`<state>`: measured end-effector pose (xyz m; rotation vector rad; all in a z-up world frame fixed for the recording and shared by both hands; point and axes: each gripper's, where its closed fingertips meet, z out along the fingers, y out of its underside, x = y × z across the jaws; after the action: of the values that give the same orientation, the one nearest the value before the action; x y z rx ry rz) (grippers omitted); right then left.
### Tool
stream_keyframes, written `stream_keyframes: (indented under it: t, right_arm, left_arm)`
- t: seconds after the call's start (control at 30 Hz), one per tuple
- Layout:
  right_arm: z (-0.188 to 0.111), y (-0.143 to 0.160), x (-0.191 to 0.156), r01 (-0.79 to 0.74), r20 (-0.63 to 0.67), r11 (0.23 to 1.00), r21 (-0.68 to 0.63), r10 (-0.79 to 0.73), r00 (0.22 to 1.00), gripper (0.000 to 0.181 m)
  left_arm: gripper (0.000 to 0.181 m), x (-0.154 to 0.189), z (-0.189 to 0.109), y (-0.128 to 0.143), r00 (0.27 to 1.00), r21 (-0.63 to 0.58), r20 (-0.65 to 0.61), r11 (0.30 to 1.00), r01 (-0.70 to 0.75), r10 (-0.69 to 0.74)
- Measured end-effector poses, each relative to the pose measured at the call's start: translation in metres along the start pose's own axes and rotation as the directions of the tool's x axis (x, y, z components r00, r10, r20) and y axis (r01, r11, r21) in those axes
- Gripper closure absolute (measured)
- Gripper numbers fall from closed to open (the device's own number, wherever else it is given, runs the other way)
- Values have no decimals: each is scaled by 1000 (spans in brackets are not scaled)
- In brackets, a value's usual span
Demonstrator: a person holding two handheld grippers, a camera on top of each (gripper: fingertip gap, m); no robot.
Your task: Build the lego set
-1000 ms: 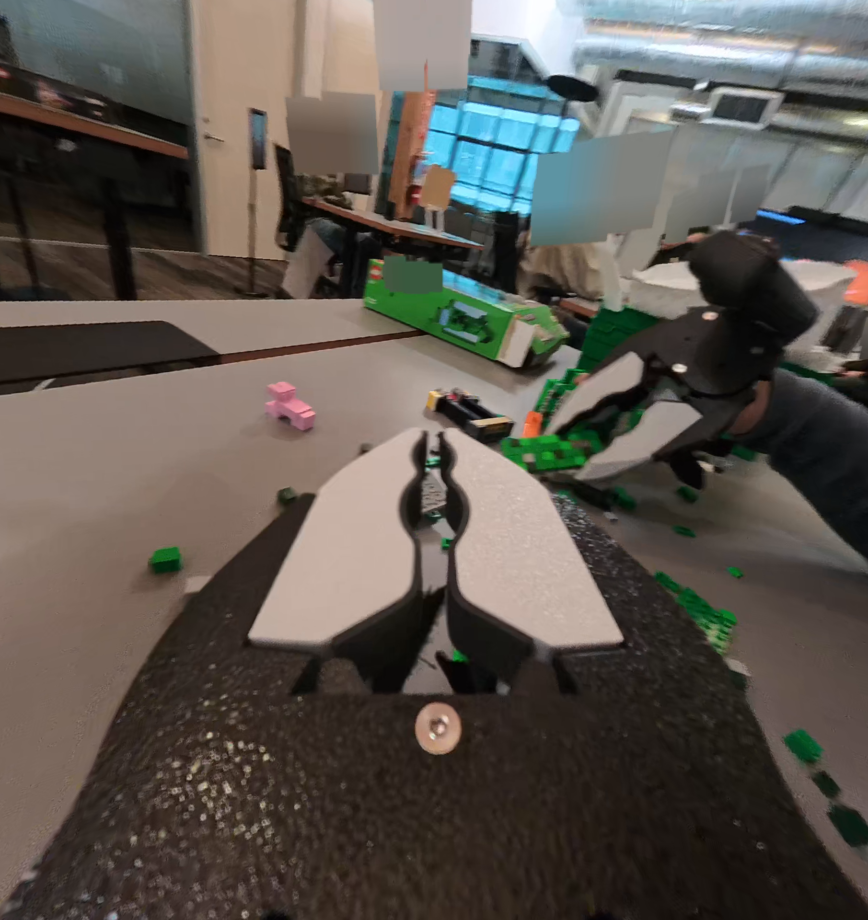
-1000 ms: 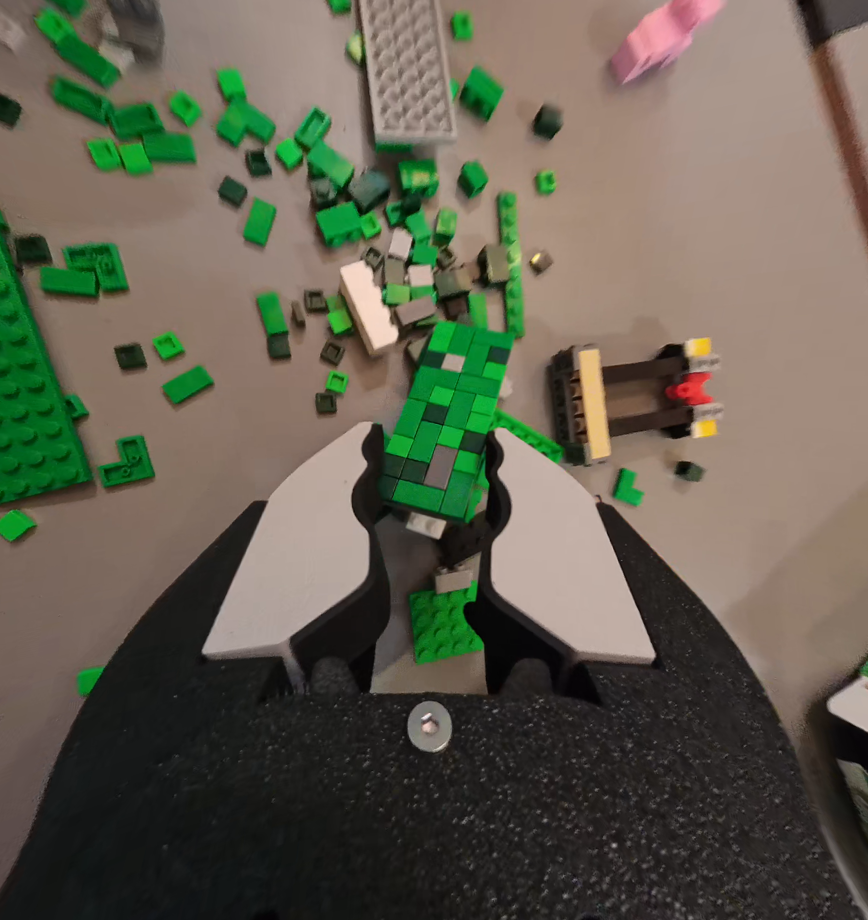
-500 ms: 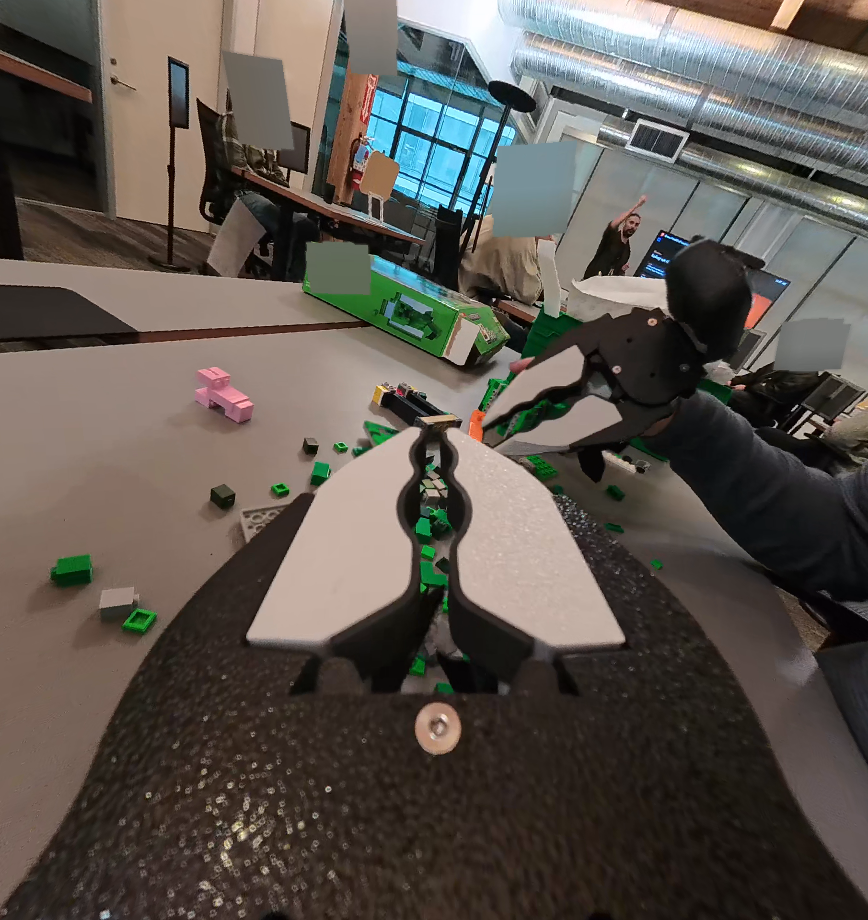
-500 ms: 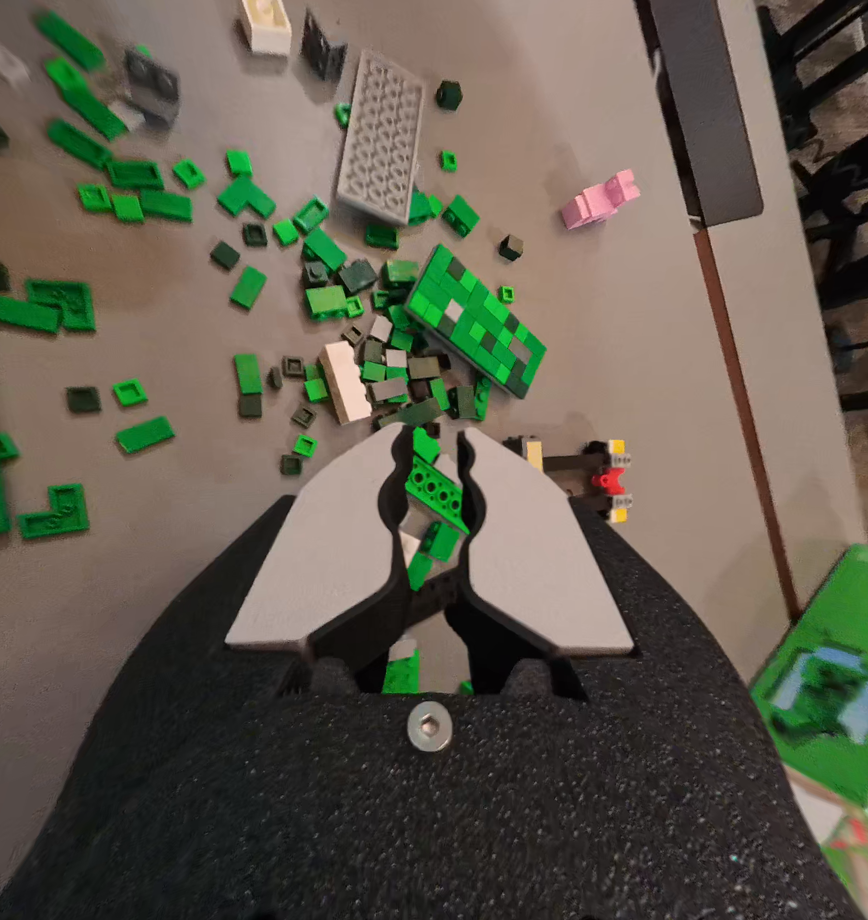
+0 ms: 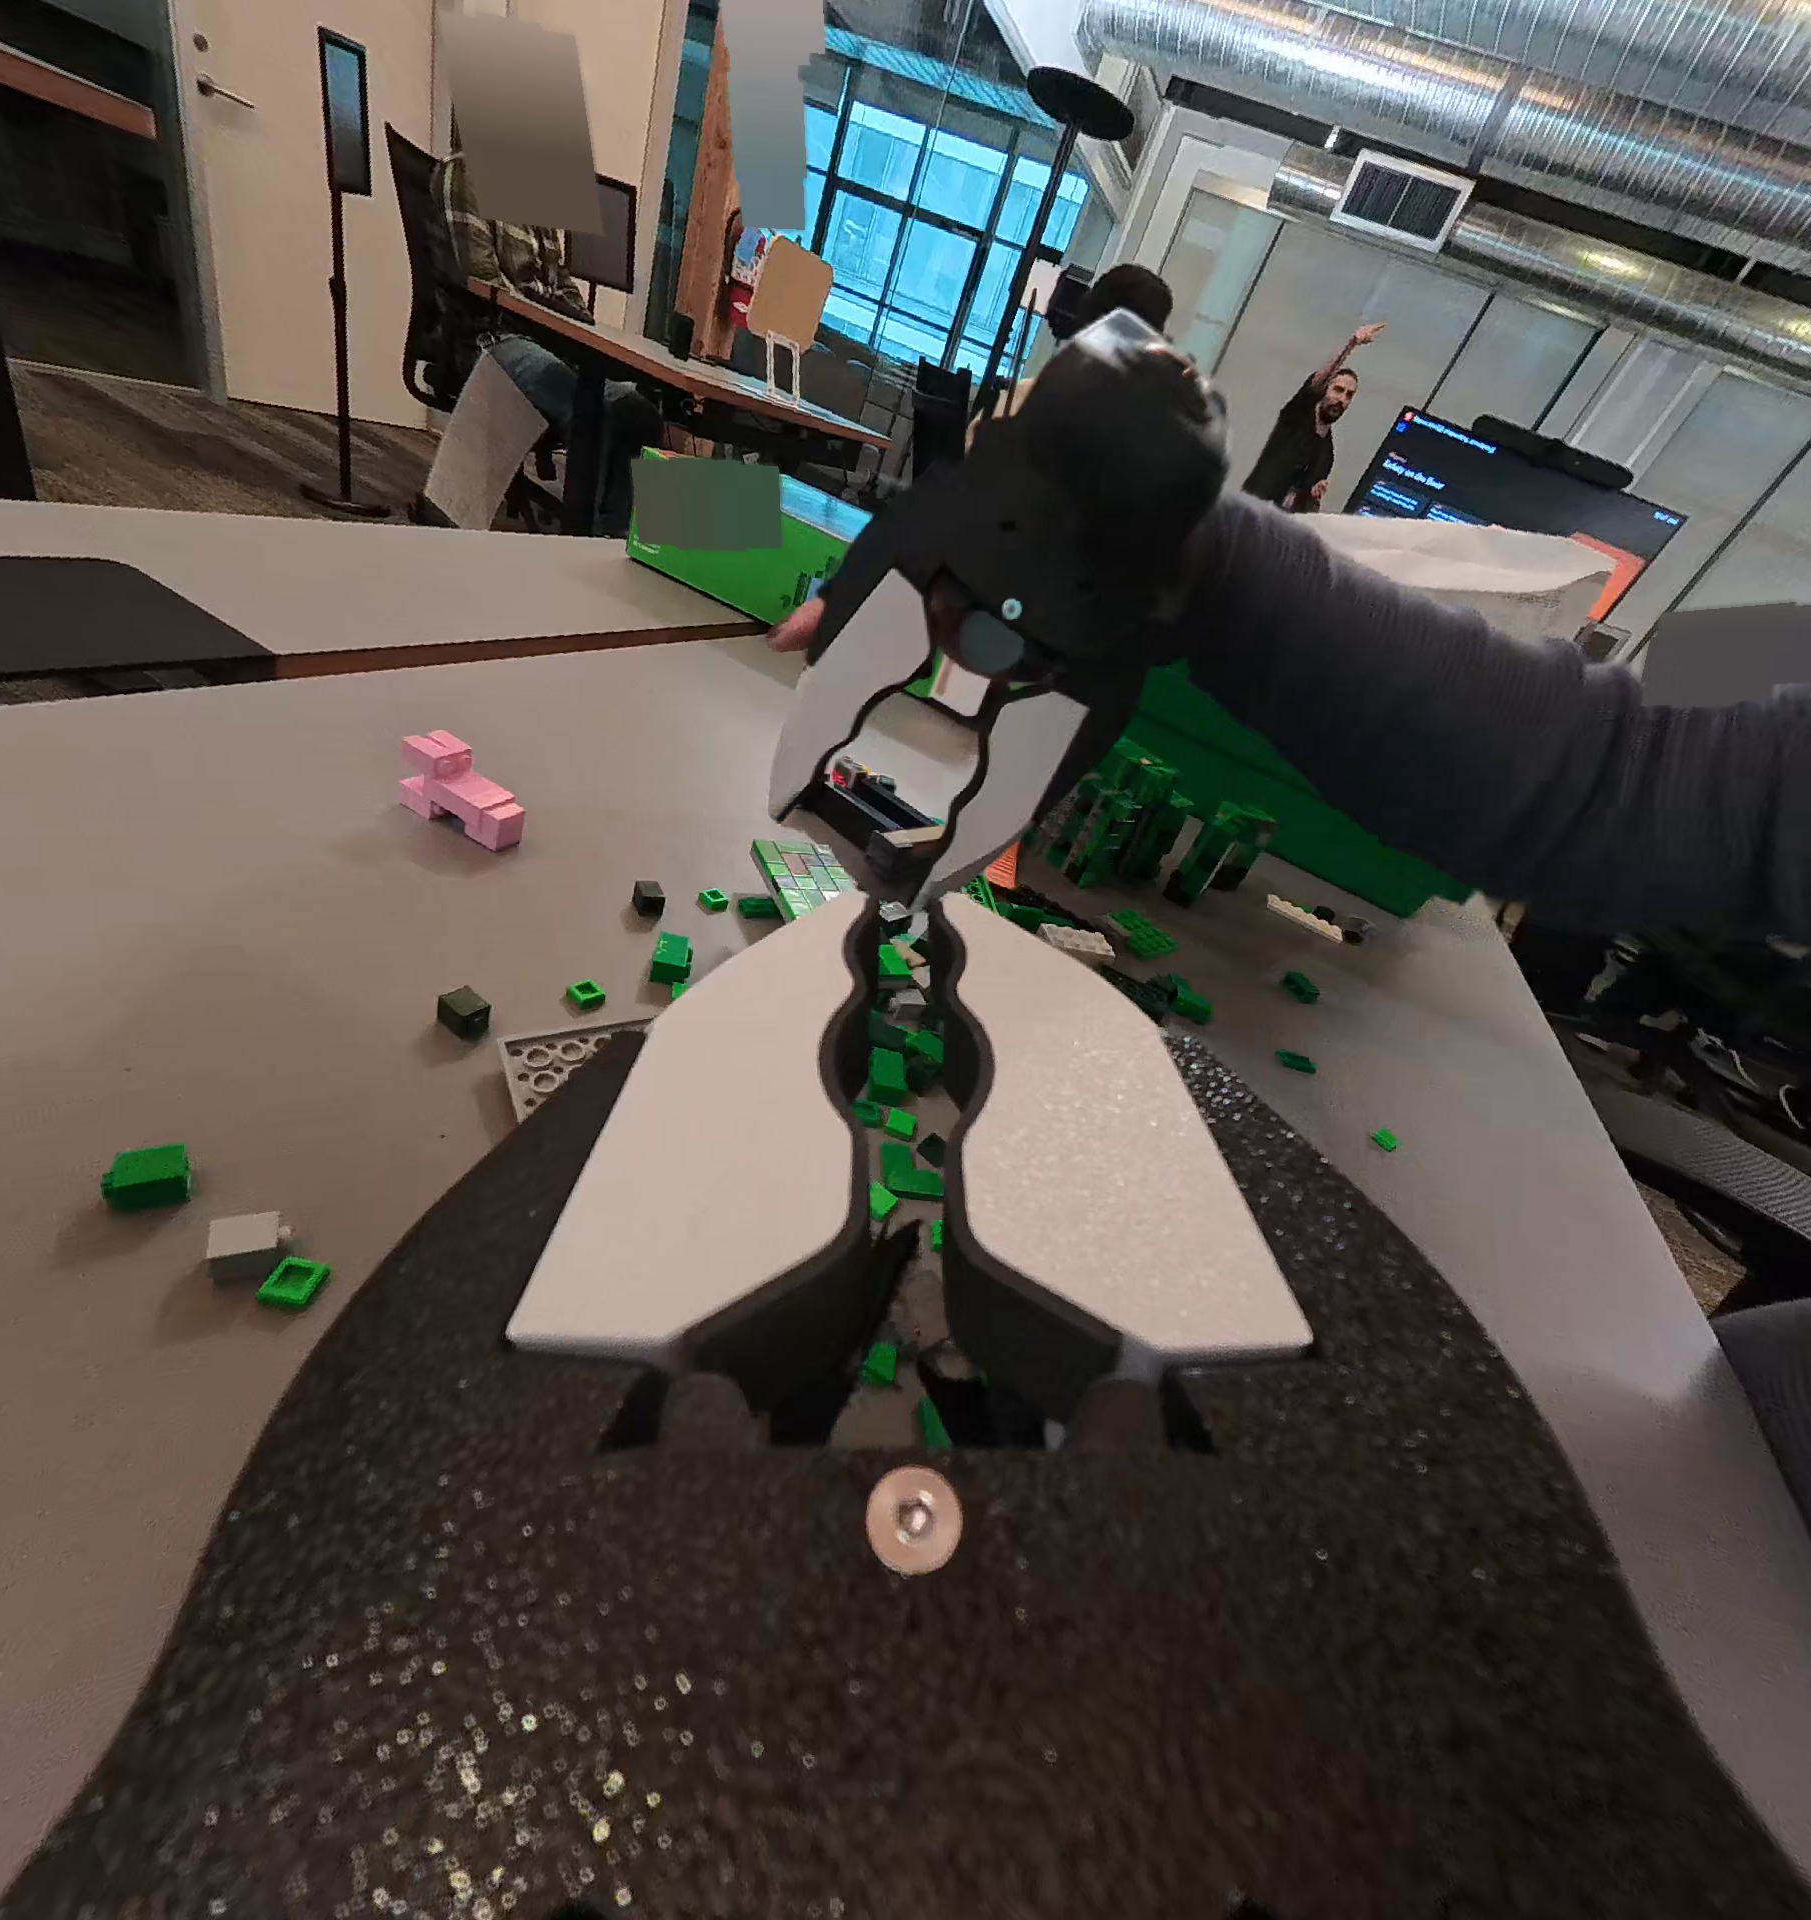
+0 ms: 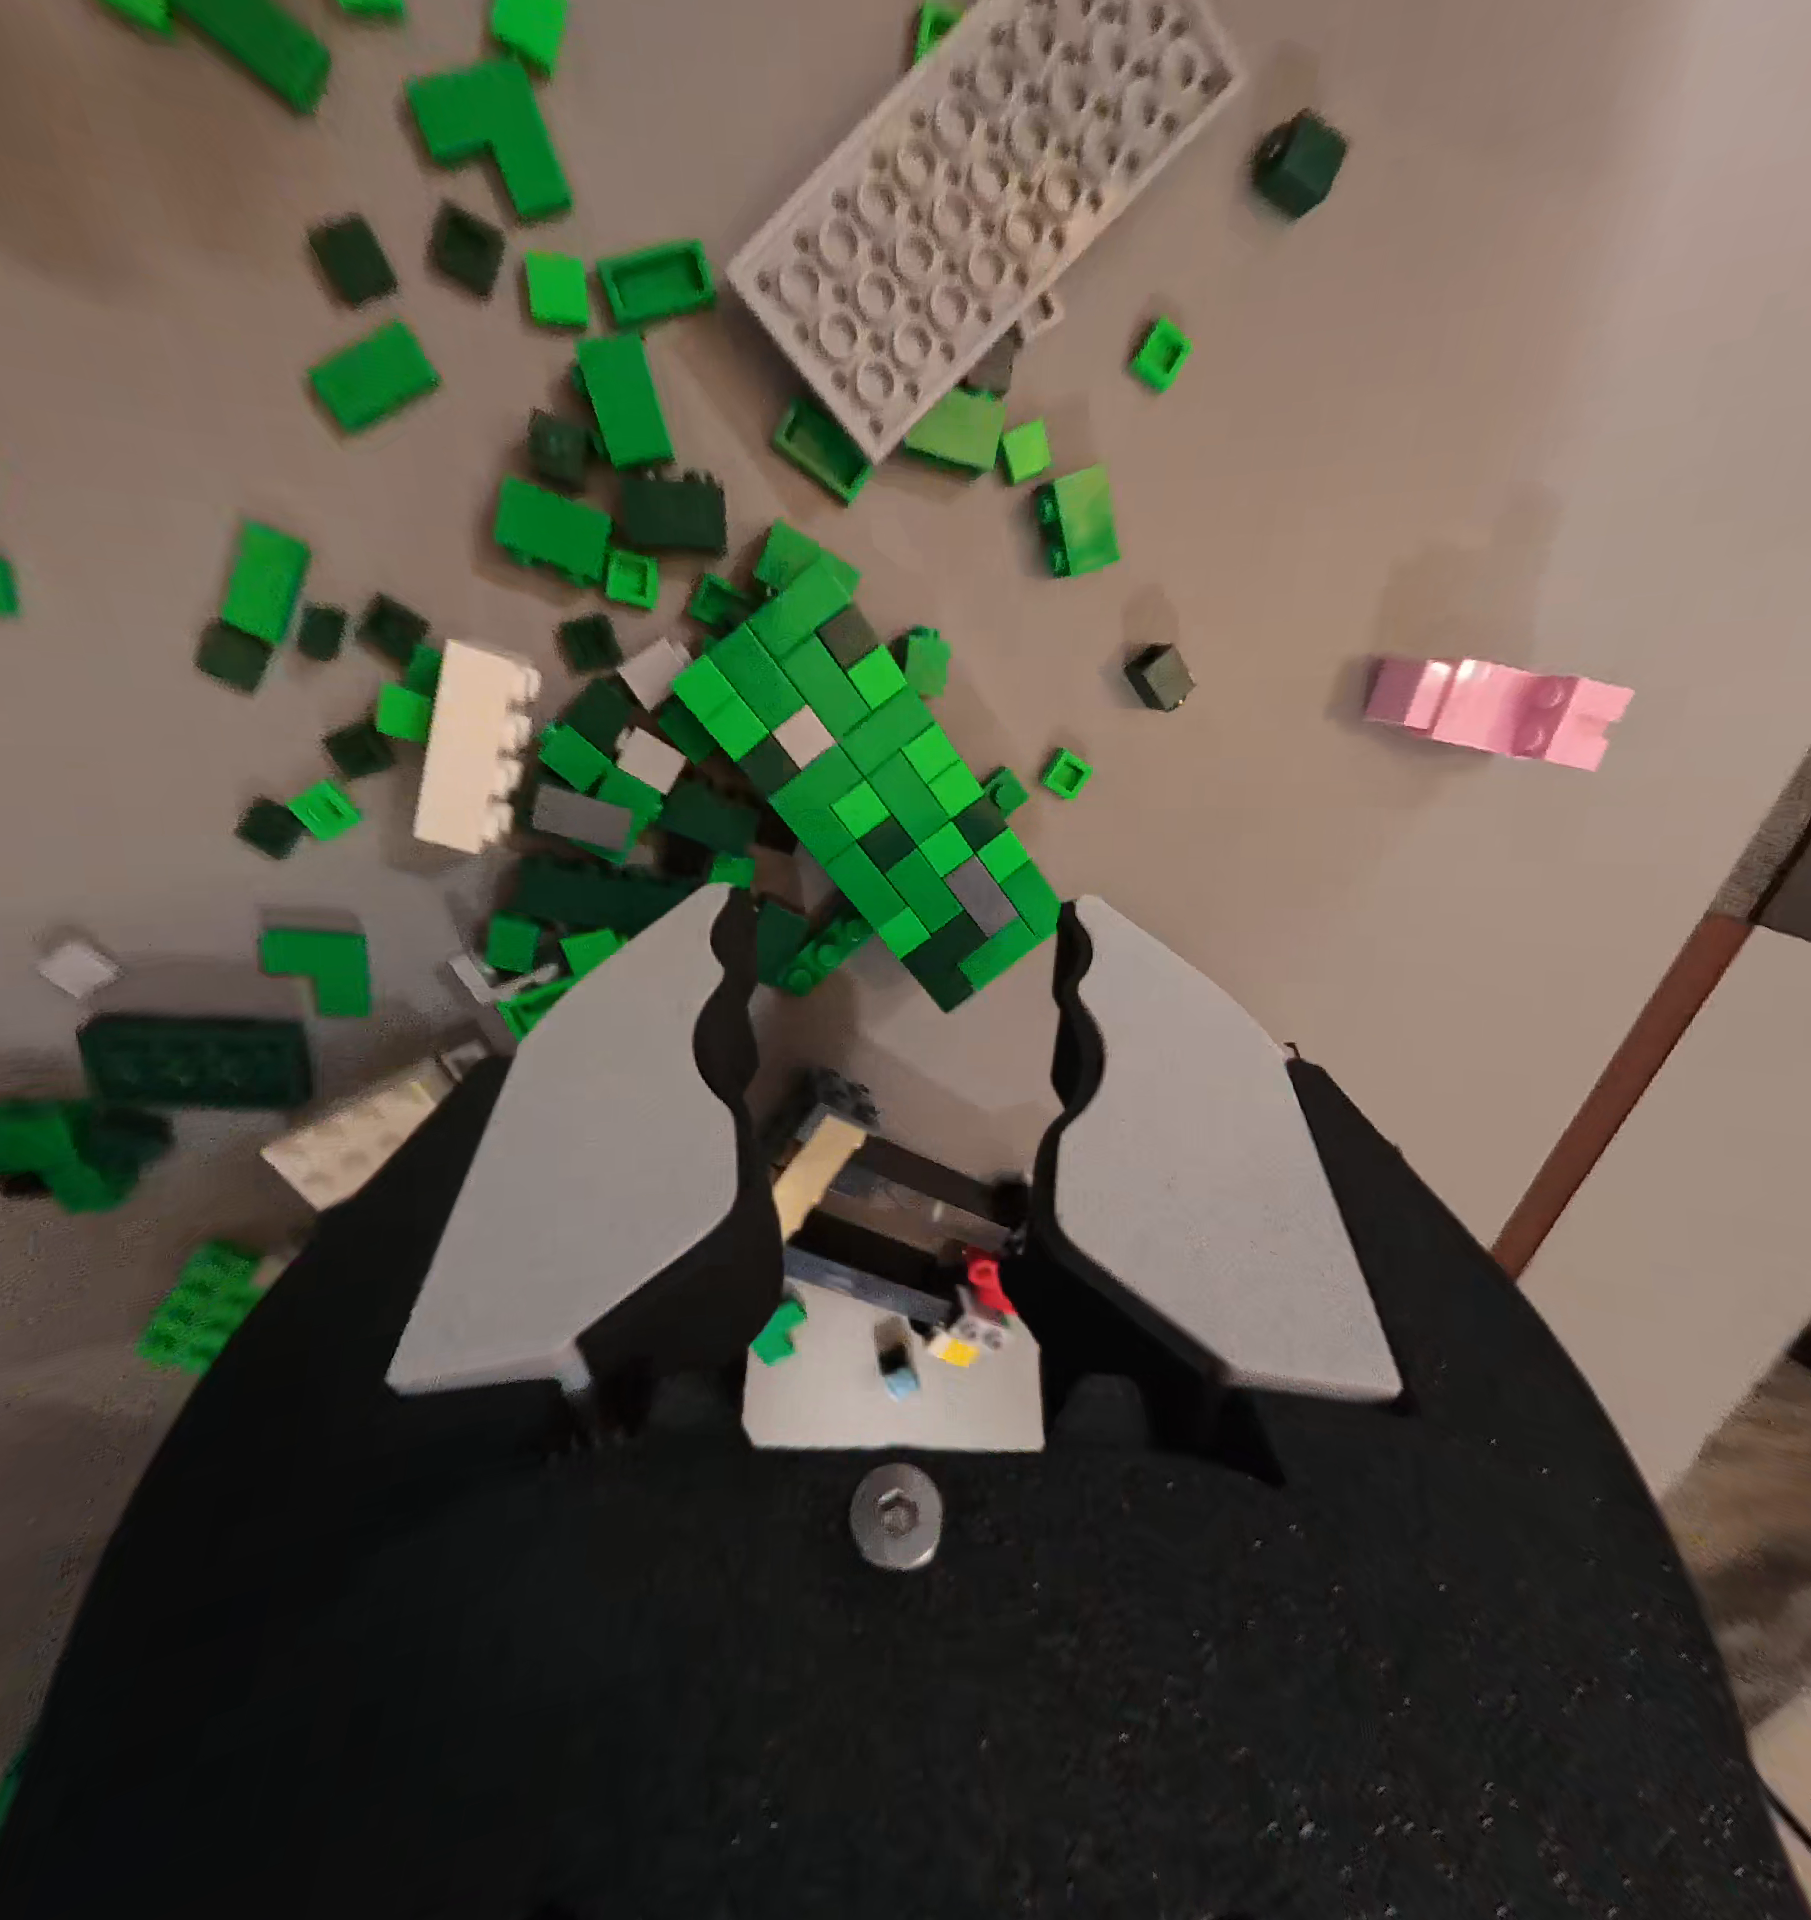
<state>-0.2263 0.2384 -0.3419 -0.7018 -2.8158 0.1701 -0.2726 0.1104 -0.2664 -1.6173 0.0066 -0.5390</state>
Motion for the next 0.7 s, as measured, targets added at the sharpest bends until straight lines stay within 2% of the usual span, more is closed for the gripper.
stream_keyframes:
  t: [0.2,0.3,0.43,0.57,0.7]
  right_arm:
    - [20,1,1,195,67,965,-175,-186,980,128]
    - [21,-3,5,203,62,962,-180,-195,979,144]
    - [15,-4,8,181,11,967,-180,-182,983,146]
    - [-10,-26,18,95,-175,994,-59,-104,979,146]
    - [-37,-72,24,-53,-395,970,236,145,907,146]
  left_arm:
    - [171,-1,0,0,1000,-5,0,1000,9,-9]
    - [169,-1,-1,-1,1000,0,-3,1000,14,-14]
    - [164,-3,-2,-3,1000,5,7,1000,23,-23]
    - [163,-10,-2,0,998,4,51,999,47,-47]
    - [159,-14,0,3,995,6,57,997,81,-81]
